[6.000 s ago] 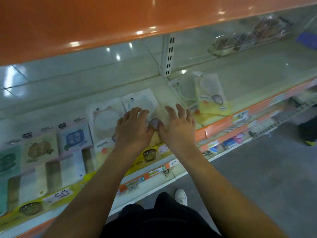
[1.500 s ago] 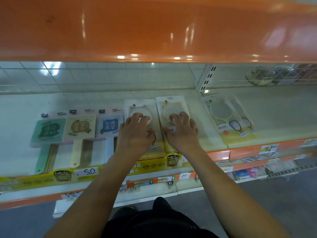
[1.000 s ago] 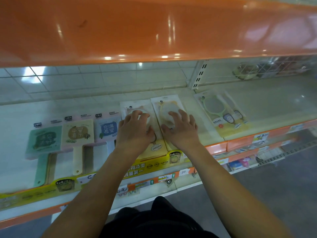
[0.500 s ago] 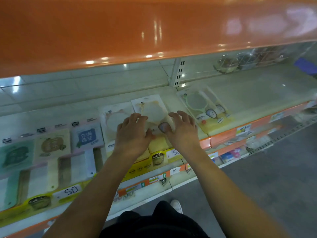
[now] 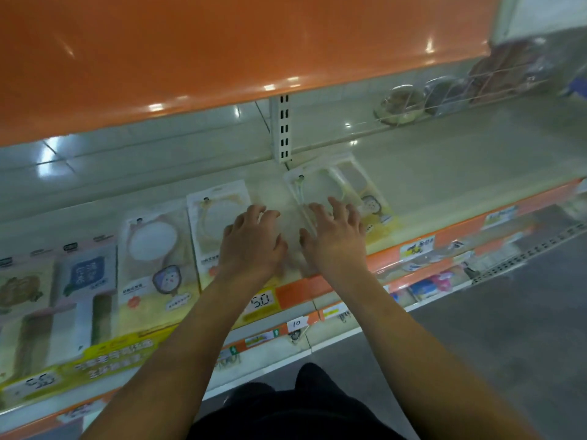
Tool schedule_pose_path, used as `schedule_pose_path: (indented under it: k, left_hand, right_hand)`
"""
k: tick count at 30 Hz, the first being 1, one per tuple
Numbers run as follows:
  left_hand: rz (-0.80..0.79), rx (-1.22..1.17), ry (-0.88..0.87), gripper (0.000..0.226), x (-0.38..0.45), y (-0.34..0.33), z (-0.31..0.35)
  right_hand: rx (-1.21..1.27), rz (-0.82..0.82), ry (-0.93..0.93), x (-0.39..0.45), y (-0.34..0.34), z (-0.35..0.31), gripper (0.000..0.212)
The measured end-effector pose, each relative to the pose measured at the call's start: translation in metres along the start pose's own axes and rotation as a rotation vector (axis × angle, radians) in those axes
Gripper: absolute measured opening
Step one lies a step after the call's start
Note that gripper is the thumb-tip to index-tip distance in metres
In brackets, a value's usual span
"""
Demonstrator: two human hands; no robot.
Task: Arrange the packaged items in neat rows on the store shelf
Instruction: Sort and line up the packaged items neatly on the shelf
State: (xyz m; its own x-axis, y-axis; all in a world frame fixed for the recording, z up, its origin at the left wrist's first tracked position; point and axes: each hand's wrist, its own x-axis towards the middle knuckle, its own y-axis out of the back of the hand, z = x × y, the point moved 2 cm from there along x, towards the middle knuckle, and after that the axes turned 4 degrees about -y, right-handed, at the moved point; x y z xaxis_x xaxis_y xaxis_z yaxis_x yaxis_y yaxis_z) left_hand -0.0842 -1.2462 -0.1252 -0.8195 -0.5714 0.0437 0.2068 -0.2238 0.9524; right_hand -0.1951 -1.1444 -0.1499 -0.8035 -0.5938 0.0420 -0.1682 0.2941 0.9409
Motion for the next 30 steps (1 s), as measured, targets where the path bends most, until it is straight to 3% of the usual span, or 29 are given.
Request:
schedule_pose_path:
  k: [13, 30]
  left_hand:
    - [0.009, 0.009, 0.157, 0.046, 0.015, -0.022, 0.045]
    - [0.050, 0.005, 0.138, 0.045, 0.015, -0.025, 0.060]
  right_hand:
    - [-0.085, -0.195, 0.096, 0.042, 0.004, 0.032, 0.059]
    - [-0.163, -0.289, 0.094, 0.056, 0.008, 0.043, 0.063]
